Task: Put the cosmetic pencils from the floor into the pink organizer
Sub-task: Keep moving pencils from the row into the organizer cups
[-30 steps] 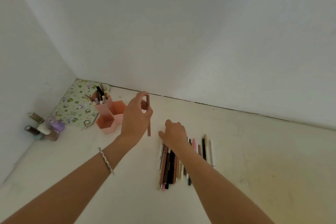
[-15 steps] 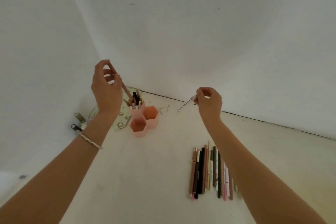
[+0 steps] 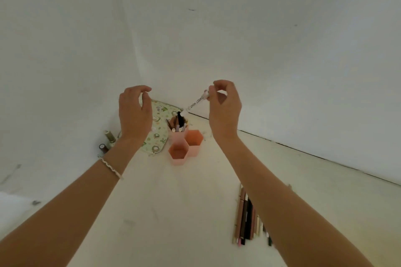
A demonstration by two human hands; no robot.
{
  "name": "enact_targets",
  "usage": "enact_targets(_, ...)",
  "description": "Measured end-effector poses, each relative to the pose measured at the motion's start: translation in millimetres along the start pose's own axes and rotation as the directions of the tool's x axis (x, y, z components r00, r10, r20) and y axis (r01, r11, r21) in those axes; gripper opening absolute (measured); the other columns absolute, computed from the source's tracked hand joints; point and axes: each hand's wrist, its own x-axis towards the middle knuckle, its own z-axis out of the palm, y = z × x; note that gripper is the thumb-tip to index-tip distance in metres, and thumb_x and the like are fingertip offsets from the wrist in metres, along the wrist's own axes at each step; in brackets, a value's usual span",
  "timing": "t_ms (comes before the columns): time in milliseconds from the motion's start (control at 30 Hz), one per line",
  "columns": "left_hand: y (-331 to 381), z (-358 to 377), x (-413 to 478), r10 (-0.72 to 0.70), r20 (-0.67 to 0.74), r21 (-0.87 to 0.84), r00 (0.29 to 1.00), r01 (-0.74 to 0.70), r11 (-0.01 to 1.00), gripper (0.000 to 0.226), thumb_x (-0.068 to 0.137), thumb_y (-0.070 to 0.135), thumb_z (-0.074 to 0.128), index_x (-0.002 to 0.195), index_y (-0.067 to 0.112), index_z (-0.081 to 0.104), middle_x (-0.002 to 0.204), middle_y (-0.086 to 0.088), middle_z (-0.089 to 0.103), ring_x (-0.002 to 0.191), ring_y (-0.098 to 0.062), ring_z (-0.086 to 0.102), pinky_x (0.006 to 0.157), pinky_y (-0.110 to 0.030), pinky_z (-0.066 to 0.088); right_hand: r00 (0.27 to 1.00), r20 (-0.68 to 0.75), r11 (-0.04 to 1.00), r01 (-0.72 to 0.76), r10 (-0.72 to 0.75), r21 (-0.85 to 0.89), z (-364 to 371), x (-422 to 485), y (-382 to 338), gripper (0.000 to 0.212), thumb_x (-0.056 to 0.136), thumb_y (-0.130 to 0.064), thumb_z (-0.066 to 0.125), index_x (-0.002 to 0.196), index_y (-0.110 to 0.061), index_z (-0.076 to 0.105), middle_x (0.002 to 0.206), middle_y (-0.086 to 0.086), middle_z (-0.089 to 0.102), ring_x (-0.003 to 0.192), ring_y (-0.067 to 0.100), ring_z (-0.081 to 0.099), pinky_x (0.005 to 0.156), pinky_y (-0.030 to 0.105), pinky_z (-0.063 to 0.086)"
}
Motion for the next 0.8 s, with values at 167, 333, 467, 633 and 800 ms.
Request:
enact_targets(167, 12.3, -15.5, 4.1, -0.001, -0.003, -0.14, 1.0, 0.0, 0.99, 0.025, 0.098, 0.014, 0.043, 0.112, 0.019, 0.063, 0.113, 0.005, 0.059, 0.09, 0.005, 0.056, 0.075, -0.006, 0.043, 0.95, 0.298, 0.936, 0.183, -0.09, -0.3, 24.8, -29.8, 37.6, 0.01, 0.097, -0.014, 0.055, 0.105, -0.01, 0.061, 0.103, -0.002, 0.059, 0.086, 0.014, 0.061, 0.08, 0.035, 0.054)
enact_targets(333, 29.1, -10.9, -11.2, 0.01, 0.036, -0.192, 0.999, -0.003, 0.981, 0.026, 0.096, 0.013, 0.044, 0.112, 0.021, 0.062, 0.114, 0.007, 0.06, 0.091, -0.002, 0.059, 0.075, -0.008, 0.046, 0.903, 0.411, 0.8, 0.337, -0.125, -0.496, 26.7, -42.7, 53.0, 0.022, 0.094, -0.021, 0.058, 0.107, -0.01, 0.073, 0.125, 0.009, 0.06, 0.122, 0.026, 0.049, 0.104, 0.04, 0.034)
enact_targets(467, 53.2, 14.6, -48.0, 0.048, 0.127, -0.194, 0.991, -0.023, 0.981, 0.025, 0.091, 0.006, 0.049, 0.104, 0.021, 0.063, 0.1, 0.011, 0.062, 0.089, -0.003, 0.06, 0.079, -0.016, 0.047, 0.984, 0.108, 0.873, 0.175, -0.141, -0.456, -10.4, -31.1, 46.0, 0.026, 0.091, -0.008, 0.05, 0.109, -0.012, 0.067, 0.113, 0.002, 0.066, 0.109, 0.02, 0.055, 0.095, 0.032, 0.037)
enact_targets(633, 80.1, 78.1, -138.4, -0.096, 0.743, 0.079, 0.662, 0.056, 0.995, 0.017, 0.088, 0.013, 0.054, 0.101, 0.022, 0.06, 0.091, 0.007, 0.064, 0.081, -0.014, 0.063, 0.075, -0.032, 0.056, 0.998, 0.06, 0.905, -0.005, 0.034, -0.425, -75.7, -24.5, 51.3, 0.027, 0.089, 0.0, 0.048, 0.105, -0.012, 0.066, 0.102, -0.003, 0.067, 0.095, 0.014, 0.061, 0.085, 0.024, 0.045)
enact_targets(800, 85.0, 127.2, -211.3, -0.303, 0.842, 0.362, 0.446, -0.05, 0.931, 0.026, 0.092, 0.021, 0.052, 0.117, 0.013, 0.054, 0.116, -0.006, 0.062, 0.107, -0.025, 0.06, 0.09, -0.035, 0.051, 0.981, 0.0, 0.887, -0.175, 0.193, -0.428, -139.8, -34.4, 65.7, 0.023, 0.093, -0.006, 0.049, 0.098, -0.017, 0.069, 0.091, -0.01, 0.067, 0.075, 0.004, 0.059, 0.074, 0.02, 0.046)
